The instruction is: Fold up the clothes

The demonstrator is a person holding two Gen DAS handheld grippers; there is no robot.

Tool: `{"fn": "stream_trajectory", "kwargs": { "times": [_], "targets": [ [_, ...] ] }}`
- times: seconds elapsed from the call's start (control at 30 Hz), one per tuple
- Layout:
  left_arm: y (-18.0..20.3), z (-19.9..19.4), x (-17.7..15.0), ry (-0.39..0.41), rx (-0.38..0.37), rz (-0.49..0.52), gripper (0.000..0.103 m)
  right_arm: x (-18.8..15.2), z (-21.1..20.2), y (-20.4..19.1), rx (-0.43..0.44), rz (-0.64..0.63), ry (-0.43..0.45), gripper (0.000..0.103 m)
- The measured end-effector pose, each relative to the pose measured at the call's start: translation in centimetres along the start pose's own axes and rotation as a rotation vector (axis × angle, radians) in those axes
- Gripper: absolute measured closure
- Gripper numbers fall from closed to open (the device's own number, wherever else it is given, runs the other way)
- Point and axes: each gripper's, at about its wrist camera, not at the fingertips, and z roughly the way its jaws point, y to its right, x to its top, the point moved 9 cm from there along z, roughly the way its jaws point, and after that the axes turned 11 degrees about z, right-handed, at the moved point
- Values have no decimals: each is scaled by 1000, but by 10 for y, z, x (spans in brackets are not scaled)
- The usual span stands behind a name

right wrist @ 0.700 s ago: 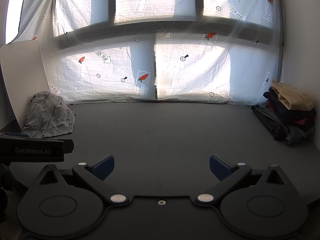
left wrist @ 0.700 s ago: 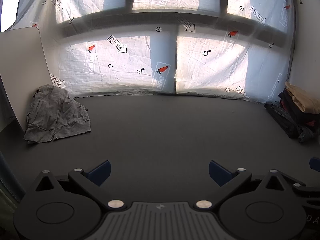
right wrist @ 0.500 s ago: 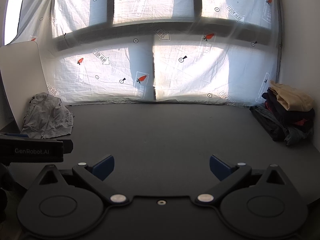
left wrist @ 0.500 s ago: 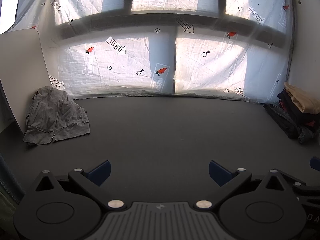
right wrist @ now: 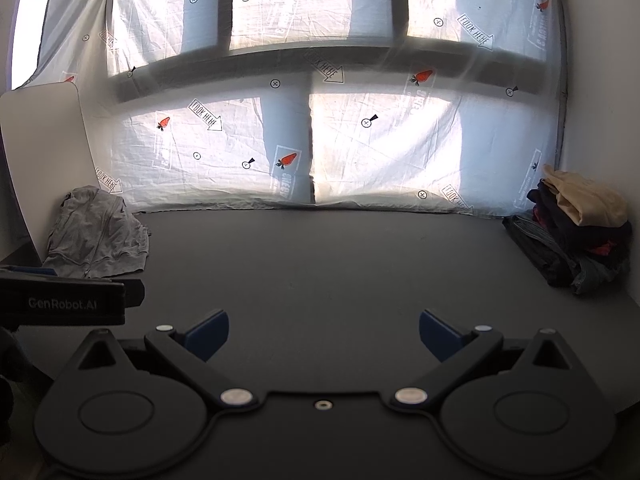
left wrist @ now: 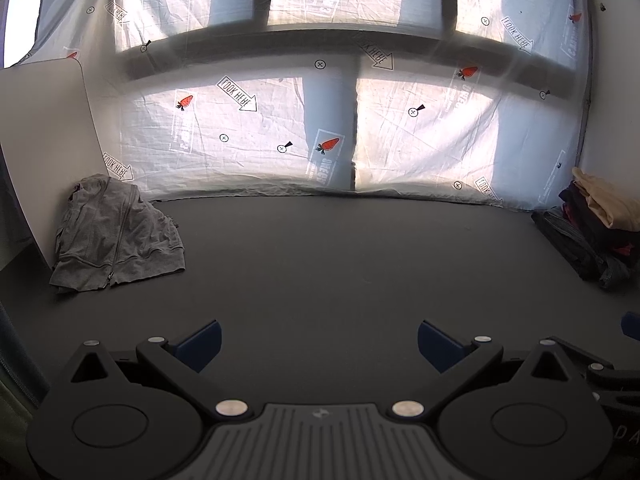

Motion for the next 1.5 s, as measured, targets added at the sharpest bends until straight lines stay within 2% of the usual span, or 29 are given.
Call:
{"fn": "stream_trajectory", "kwargs": {
  "times": [1.03,1.5],
  "targets": [
    [-5,3,-6,7,-2,-4,0,2,1,0,-3,-9,6,0],
    [0,9,-10,-27,-18,0,0,5,8,12,-21,40,-11,0]
  ]
}}
